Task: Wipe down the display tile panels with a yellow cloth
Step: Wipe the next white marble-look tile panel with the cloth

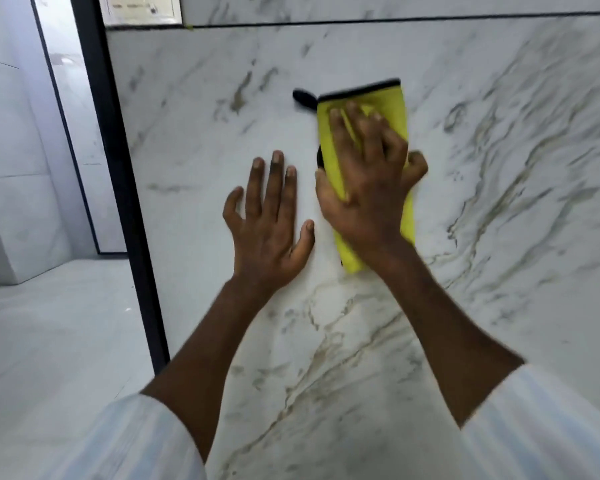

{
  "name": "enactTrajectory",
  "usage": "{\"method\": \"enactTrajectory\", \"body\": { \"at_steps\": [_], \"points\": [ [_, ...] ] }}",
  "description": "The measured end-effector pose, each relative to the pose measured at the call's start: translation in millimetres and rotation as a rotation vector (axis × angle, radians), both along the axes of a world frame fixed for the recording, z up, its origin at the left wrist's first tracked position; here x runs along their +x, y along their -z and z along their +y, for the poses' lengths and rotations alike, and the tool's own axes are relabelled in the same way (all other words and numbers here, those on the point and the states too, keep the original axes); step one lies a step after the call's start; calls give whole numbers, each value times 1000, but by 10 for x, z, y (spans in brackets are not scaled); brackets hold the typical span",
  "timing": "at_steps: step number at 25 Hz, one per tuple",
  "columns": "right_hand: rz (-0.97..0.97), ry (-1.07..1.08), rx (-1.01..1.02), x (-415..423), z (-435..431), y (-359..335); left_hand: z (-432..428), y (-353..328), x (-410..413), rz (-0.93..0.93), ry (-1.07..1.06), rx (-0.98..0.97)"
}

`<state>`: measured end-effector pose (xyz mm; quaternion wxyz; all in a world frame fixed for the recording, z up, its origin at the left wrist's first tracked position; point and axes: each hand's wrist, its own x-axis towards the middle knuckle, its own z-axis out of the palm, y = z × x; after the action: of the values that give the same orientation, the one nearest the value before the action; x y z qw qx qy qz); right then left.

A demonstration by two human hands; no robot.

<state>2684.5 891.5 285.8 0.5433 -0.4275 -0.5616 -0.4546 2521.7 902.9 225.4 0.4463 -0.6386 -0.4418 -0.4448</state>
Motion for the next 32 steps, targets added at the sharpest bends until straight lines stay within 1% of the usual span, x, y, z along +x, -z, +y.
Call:
{"method": "enactTrajectory", "body": {
  "at_steps": [1, 2, 4, 6, 7, 8, 10, 12, 14, 16, 19, 21, 23, 25, 27, 28, 29, 30, 32],
  "points": [
    [9, 1, 12, -23, 2, -165, 8, -12, 6, -3, 2, 14],
    [8, 3, 30, -26, 14, -173, 6, -16, 10, 0, 1, 26],
    [13, 29, 22, -12, 20, 277, 17, 5, 6, 3, -2, 39],
    [13, 63, -22, 0, -61, 1002, 40, 11, -6, 0, 14, 41],
    [-6, 68, -37, 27, -101, 1224, 41, 13, 3, -3, 22, 44],
    [-28, 45, -42, 61, -97, 1220, 40, 12, 8, -6, 27, 47],
    [-31, 31, -16, 147, -54, 633, 41, 21, 4, 7, 25, 57],
    [55, 26, 38, 278, -4, -219, 67, 42, -51, 54, 30, 66],
    [128, 16, 50, 494, 9, -825, 81, 51, -120, 97, 53, 69],
    [138, 3, 10, 699, 15, -985, 84, 35, -141, 93, 76, 64],
    [129, -3, -2, 856, -12, -857, 90, 55, -110, 68, 65, 52],
    [135, 17, 10, 839, -16, -577, 42, 30, -68, 38, 75, 47],
    [144, 60, 27, 806, -6, -11, -58, -3, 101, 11, 144, 40],
    [121, 89, 3, 815, -23, 882, -159, 125, 416, 43, 208, 22],
    [104, 97, -78, 849, -78, 1827, -185, 440, 710, 82, 213, -18],
    [97, 100, -127, 871, -125, 2187, -163, 631, 791, 107, 196, -47],
    [86, 98, -150, 894, -158, 2387, -130, 796, 815, 143, 163, -61],
    [74, 87, -151, 920, -168, 2420, -90, 896, 800, 174, 128, -52],
    [56, 46, -120, 988, -175, 2198, -17, 957, 769, 179, 99, -33]
  ]
}}
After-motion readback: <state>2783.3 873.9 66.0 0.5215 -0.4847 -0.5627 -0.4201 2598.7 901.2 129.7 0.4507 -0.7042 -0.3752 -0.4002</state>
